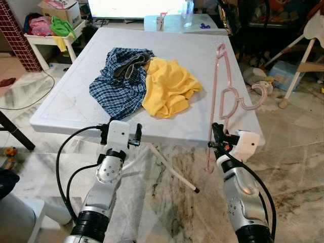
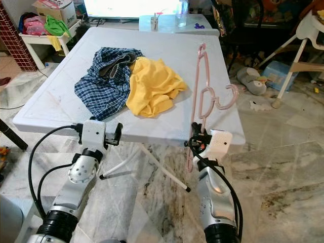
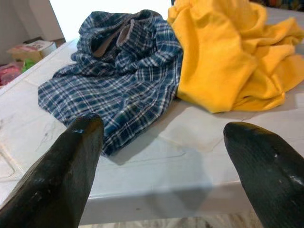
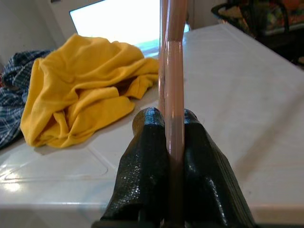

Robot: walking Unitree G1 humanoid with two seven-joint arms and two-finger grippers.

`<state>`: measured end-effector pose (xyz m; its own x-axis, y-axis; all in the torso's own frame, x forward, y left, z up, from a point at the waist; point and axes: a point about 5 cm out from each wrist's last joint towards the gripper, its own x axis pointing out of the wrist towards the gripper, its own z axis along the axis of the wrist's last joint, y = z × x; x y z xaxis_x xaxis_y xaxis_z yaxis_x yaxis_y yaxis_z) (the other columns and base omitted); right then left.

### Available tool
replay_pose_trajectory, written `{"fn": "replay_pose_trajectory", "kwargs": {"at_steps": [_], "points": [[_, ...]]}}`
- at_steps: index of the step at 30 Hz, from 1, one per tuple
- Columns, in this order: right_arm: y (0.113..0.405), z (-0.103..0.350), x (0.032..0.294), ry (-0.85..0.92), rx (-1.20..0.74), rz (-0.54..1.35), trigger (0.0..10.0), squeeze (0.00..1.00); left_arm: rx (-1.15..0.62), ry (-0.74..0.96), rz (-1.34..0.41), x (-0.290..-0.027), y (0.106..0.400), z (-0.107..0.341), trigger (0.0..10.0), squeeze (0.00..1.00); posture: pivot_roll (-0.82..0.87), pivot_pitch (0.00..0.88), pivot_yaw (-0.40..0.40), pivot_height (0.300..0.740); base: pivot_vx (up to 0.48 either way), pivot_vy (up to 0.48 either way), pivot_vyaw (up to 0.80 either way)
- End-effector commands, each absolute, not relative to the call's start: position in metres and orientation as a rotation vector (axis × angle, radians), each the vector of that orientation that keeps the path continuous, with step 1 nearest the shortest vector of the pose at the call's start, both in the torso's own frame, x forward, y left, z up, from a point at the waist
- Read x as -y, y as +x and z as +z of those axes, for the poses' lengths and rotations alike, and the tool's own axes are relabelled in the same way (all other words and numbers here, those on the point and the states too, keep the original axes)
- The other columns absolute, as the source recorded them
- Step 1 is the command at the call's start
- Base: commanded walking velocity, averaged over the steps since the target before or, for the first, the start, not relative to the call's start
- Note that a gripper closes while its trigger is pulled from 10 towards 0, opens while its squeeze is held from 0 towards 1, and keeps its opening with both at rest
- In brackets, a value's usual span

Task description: Hang hanger

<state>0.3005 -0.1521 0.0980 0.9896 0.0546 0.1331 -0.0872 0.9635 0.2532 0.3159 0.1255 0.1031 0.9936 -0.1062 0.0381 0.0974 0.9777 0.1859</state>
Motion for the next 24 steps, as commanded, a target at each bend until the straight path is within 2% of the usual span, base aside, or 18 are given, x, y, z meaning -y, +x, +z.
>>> {"fn": "replay_pose_trajectory", "kwargs": {"at_steps": [1,5,14,17,24], "points": [[0.302,0.106,0.157,0.244,0.166,0.056,10.0,0.0,0.064,0.188,-0.095,-0.132,0.317,0.106,10.0,0.0,0.08,0.023,-0.002,0.74,0.0,0.0,0.0],[0.301,0.107,0.163,0.237,0.171,0.044,10.0,0.0,0.069,0.21,-0.071,-0.139,0.315,0.105,10.0,0.0,0.08,0.043,-0.002,0.74,0.0,0.0,0.0],[0.301,0.11,0.166,0.221,0.185,0.048,10.0,0.0,0.058,0.229,-0.043,-0.146,0.31,0.102,10.0,0.0,0.08,0.092,-0.006,0.74,0.0,0.0,-0.45],[0.301,0.11,0.163,0.22,0.183,0.058,10.0,0.0,0.064,0.23,-0.032,-0.147,0.31,0.103,10.0,0.0,0.08,0.098,-0.009,0.74,0.0,0.0,0.0],[0.302,0.112,0.163,0.214,0.184,0.071,10.0,0.0,0.058,0.232,-0.026,-0.146,0.308,0.102,10.0,0.0,0.08,0.118,-0.015,0.74,-0.263,0.0,0.0]]}}
